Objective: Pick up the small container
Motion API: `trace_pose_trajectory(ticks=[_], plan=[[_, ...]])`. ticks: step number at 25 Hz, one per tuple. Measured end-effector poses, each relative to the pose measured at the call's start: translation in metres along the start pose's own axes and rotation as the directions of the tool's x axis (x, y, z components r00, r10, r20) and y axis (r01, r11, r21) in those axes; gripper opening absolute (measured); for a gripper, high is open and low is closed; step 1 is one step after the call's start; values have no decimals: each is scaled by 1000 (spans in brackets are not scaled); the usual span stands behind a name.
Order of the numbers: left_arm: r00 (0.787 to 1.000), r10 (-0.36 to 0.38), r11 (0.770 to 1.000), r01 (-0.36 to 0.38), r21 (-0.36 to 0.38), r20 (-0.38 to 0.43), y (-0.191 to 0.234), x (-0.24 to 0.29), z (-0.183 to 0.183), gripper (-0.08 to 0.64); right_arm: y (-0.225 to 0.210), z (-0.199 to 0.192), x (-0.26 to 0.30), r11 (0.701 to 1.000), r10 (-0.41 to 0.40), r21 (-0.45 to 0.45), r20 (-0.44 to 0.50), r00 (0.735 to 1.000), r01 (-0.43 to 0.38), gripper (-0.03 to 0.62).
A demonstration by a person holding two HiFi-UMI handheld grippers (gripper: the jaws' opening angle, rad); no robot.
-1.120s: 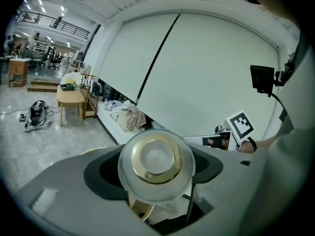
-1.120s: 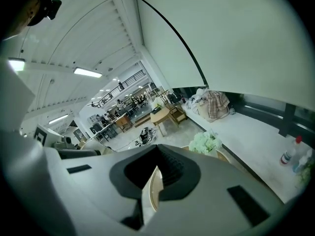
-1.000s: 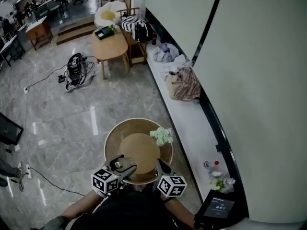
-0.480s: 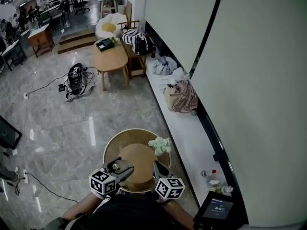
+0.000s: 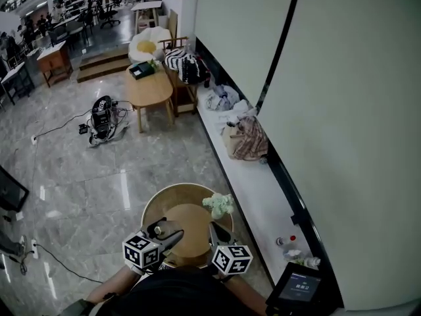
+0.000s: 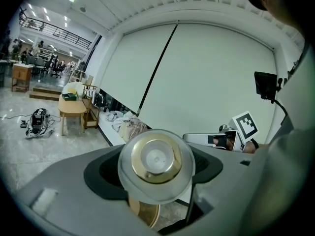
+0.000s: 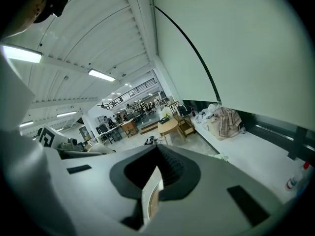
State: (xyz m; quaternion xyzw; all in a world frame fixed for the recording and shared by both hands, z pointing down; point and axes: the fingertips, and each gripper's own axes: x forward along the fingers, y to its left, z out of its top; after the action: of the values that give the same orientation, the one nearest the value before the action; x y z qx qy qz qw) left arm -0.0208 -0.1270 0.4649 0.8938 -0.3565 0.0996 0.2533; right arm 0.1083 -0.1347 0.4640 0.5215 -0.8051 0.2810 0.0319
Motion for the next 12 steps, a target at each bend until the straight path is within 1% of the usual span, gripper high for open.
trace_pose_trajectory(ticks=[7,12], plan=[[1000,-16,1000,16,4,-8,-4,-1,0,331,10,6,-4,999,32,-8,31,999,-32,6],[1000,-24,1000,24,-1,-20,-2,2,-4,331,8,2,-2,1000,24,-1,26,999,-24,6]])
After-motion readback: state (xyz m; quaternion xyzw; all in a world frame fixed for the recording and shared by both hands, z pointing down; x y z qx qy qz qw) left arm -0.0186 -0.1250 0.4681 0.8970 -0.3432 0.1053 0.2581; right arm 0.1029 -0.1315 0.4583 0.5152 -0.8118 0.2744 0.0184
